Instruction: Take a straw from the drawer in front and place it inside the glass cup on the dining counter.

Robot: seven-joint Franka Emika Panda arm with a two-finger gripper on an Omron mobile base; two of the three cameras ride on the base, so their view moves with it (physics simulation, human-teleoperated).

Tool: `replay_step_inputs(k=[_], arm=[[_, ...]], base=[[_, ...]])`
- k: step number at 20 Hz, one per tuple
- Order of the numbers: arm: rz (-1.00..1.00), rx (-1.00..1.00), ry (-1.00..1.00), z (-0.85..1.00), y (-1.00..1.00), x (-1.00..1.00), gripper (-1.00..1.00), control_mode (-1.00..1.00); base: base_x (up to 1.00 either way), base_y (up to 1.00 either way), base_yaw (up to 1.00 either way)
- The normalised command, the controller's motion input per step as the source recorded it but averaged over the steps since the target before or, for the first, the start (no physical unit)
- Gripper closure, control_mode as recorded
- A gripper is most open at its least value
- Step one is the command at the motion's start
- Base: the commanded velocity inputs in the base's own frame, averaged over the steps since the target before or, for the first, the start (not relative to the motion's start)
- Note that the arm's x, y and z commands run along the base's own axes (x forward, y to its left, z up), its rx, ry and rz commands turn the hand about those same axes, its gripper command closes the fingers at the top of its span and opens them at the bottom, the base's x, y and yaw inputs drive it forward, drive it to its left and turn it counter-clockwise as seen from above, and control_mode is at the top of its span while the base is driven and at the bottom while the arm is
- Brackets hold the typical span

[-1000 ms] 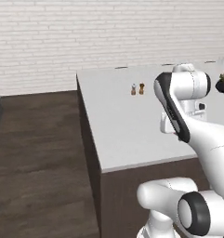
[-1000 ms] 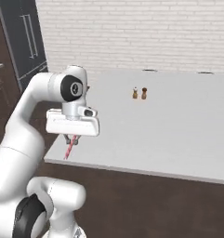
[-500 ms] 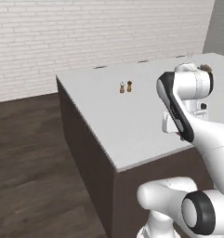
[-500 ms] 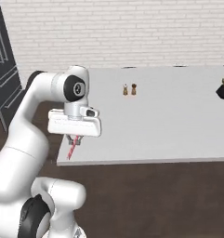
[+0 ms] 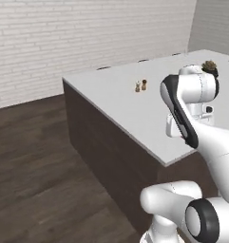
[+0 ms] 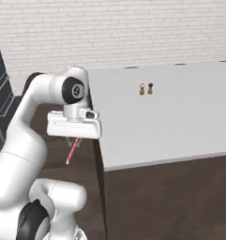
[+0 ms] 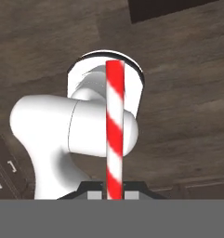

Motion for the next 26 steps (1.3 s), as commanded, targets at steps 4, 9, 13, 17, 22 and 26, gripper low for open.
replay_step_inputs(k=[4, 9, 13, 17, 22, 26], arm=[[0.0, 0.0, 0.0, 0.0, 0.0, 0.0, 1.0, 1.0], [0.0, 0.0, 0.0, 0.0, 0.0, 0.0, 1.0, 1.0], [0.0, 0.0, 0.0, 0.0, 0.0, 0.0, 1.0, 1.0], [0.0, 0.0, 0.0, 0.0, 0.0, 0.0, 1.0, 1.0], [0.0, 0.0, 0.0, 0.0, 0.0, 0.0, 1.0, 1.0], [0.0, 0.0, 0.0, 0.0, 0.0, 0.0, 1.0, 1.0]], base=[[0.65, 1.0, -0.27], [0.78, 1.0, -0.27], [0.8, 1.0, -0.27], [0.74, 1.0, -0.28], [0.74, 1.0, -0.28], [0.75, 1.0, -0.29]])
